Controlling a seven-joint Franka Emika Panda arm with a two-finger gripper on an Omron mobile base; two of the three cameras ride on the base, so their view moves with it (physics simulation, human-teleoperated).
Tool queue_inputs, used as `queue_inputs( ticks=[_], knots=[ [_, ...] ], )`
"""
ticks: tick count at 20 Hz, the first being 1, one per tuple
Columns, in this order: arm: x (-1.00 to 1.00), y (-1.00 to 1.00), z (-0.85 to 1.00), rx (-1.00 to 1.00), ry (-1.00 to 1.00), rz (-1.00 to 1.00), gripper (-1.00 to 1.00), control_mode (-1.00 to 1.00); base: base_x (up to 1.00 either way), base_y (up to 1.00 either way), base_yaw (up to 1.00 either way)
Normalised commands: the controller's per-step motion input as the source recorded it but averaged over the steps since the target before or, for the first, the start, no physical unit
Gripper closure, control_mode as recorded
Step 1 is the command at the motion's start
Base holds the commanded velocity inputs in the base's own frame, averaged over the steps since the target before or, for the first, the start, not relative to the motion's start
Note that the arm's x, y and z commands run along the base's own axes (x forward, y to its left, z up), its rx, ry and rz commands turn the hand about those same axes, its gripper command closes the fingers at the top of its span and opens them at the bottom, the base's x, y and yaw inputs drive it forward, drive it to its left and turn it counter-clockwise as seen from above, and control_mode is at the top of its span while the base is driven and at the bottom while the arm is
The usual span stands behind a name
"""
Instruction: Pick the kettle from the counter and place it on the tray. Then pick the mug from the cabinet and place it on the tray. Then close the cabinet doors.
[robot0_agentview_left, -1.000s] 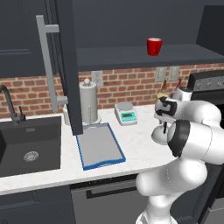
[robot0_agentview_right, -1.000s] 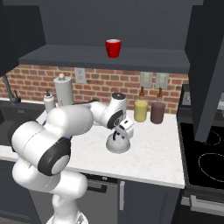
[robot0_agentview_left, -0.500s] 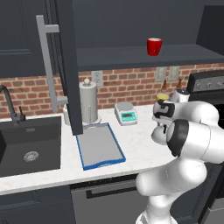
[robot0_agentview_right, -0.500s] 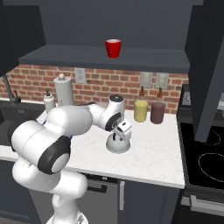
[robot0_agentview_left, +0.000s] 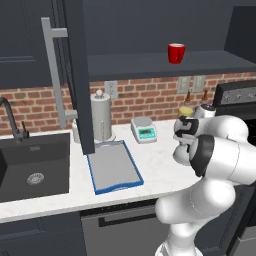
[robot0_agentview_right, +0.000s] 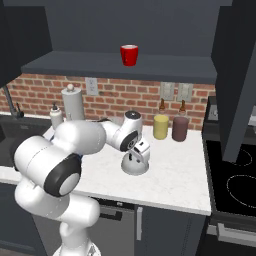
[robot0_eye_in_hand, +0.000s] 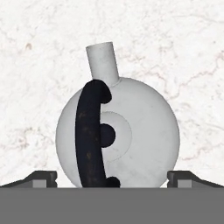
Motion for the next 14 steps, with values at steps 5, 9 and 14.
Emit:
queue_inputs(
  ticks=[5,9,14],
  knots=[
    [0.15,0.00,-0.02,0.00,0.00,0.02,-1.00,-1.00,0.00,0.00,0.00],
    [0.15,0.00,0.00,0.00,0.00,0.04,-1.00,-1.00,0.00,0.00,0.00],
    [0.03,0.00,-0.05,0.00,-0.01,0.04,1.00,-1.00,0.00,0.00,0.00]
  ],
)
